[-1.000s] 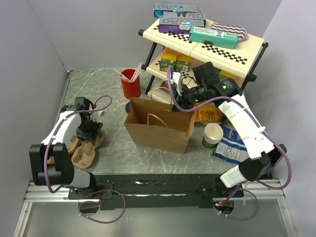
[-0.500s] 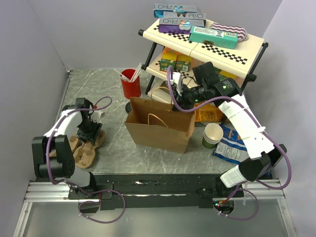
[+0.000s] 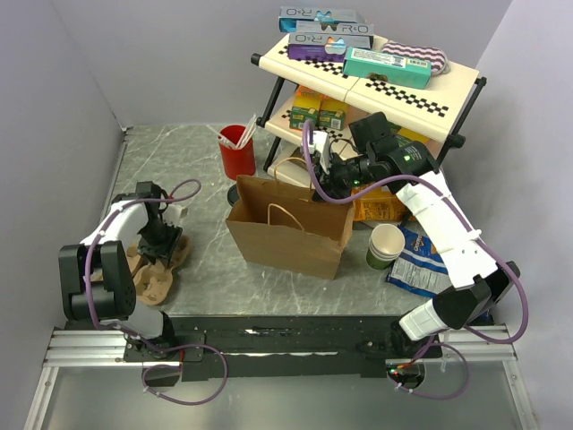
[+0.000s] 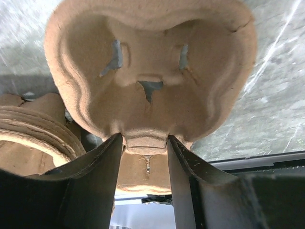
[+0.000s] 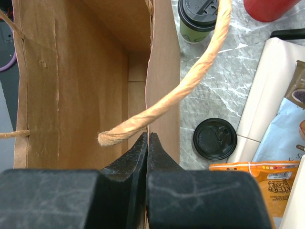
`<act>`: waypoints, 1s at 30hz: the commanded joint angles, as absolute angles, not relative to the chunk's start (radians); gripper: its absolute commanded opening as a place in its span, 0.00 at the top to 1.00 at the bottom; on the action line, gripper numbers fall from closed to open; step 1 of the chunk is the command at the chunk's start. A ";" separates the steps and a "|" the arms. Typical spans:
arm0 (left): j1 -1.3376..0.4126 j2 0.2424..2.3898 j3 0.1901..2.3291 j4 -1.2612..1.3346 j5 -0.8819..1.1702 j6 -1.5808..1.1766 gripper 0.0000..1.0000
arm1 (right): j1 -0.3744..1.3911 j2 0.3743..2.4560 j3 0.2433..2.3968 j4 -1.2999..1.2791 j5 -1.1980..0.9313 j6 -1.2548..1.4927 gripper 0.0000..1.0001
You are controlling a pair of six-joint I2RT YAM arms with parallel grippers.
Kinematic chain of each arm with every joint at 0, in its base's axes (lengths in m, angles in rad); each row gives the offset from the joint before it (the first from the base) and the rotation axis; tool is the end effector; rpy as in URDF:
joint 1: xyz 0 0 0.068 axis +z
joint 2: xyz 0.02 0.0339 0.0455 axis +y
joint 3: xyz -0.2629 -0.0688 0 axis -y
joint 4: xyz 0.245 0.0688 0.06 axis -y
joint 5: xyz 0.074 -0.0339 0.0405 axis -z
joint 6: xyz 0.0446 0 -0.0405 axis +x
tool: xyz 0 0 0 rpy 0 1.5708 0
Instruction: Pack the takeout coffee
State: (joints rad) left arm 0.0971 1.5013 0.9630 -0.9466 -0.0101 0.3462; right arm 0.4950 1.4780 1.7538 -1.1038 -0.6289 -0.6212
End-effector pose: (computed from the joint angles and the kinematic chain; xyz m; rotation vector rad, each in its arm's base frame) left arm 0.2518 0.0250 0.1835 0.3794 3.0361 0.0440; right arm 0.2423 0.1606 0.4186 -1.4534 1.7823 0.6845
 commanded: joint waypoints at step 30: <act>0.114 1.155 1.196 -1.210 0.515 0.554 0.99 | 0.521 1.300 1.658 -0.933 -0.465 -0.703 1.00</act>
